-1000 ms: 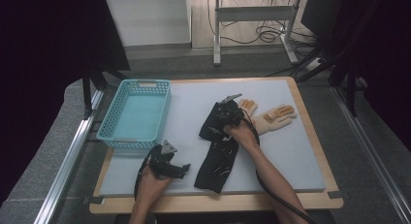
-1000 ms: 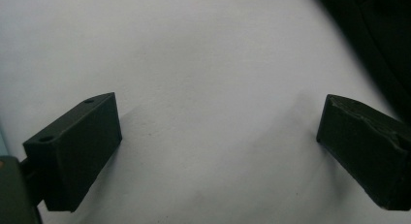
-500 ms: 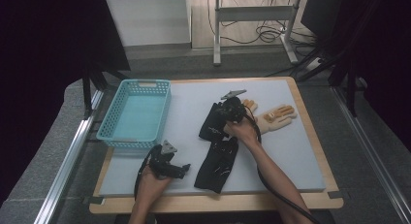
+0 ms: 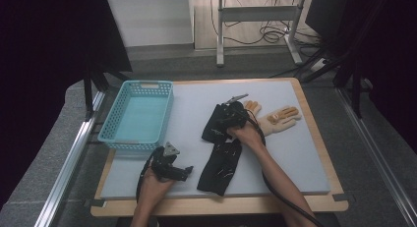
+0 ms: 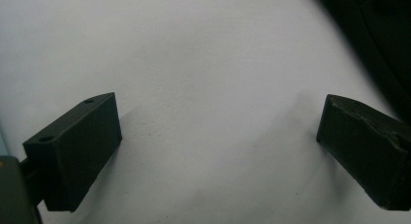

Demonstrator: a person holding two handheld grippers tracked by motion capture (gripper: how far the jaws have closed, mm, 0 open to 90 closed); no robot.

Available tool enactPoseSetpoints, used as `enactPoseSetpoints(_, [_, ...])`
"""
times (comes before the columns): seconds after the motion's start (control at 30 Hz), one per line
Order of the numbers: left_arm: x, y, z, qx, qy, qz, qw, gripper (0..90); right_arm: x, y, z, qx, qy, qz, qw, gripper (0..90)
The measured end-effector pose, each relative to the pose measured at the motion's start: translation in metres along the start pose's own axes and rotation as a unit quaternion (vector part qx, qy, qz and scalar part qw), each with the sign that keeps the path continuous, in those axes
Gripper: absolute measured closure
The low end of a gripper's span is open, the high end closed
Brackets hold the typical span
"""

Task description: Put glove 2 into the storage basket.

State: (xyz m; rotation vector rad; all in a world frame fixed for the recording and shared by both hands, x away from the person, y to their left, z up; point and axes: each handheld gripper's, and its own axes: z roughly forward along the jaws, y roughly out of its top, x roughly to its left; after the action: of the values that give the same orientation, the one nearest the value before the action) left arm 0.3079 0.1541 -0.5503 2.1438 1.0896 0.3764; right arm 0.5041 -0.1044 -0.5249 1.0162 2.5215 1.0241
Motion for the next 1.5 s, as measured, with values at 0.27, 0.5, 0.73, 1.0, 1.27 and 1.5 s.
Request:
enactPoseSetpoints(0.27, [0.0, 0.0, 0.0, 0.0, 0.0, 0.0, 1.0, 2.5, 0.007, 0.002, -0.001, -0.002, -0.022, 0.002, 0.9998, 84.7])
enactPoseSetpoints(0.5, [0.0, 0.0, 0.0, 0.001, 0.0, 0.001, 1.0, 2.5, 0.008, 0.01, -0.008, -0.02, -0.021, 0.001, 0.9996, 87.4])
enactPoseSetpoints(0.73, [0.0, 0.0, 0.0, 0.001, 0.0, 0.001, 1.0, 2.5, 0.016, 0.029, -0.025, -0.055, -0.016, -0.001, 0.9984, 87.4])
enactPoseSetpoints(1.0, [0.0, 0.0, 0.0, 0.001, 0.0, 0.0, 1.0, 2.5, 0.023, 0.044, -0.054, -0.076, -0.006, 0.0, 0.9971, 87.3])
enactPoseSetpoints(1.27, [0.0, 0.0, 0.0, -0.001, 0.0, -0.001, 1.0, 2.5, 0.043, 0.034, -0.093, -0.087, 0.01, 0.008, 0.9961, 87.2])
enactPoseSetpoints(1.5, [0.0, 0.0, 0.0, 0.0, 0.0, 0.001, 1.0, 2.5, 0.065, 0.012, -0.122, -0.09, 0.026, 0.017, 0.9954, 87.1])
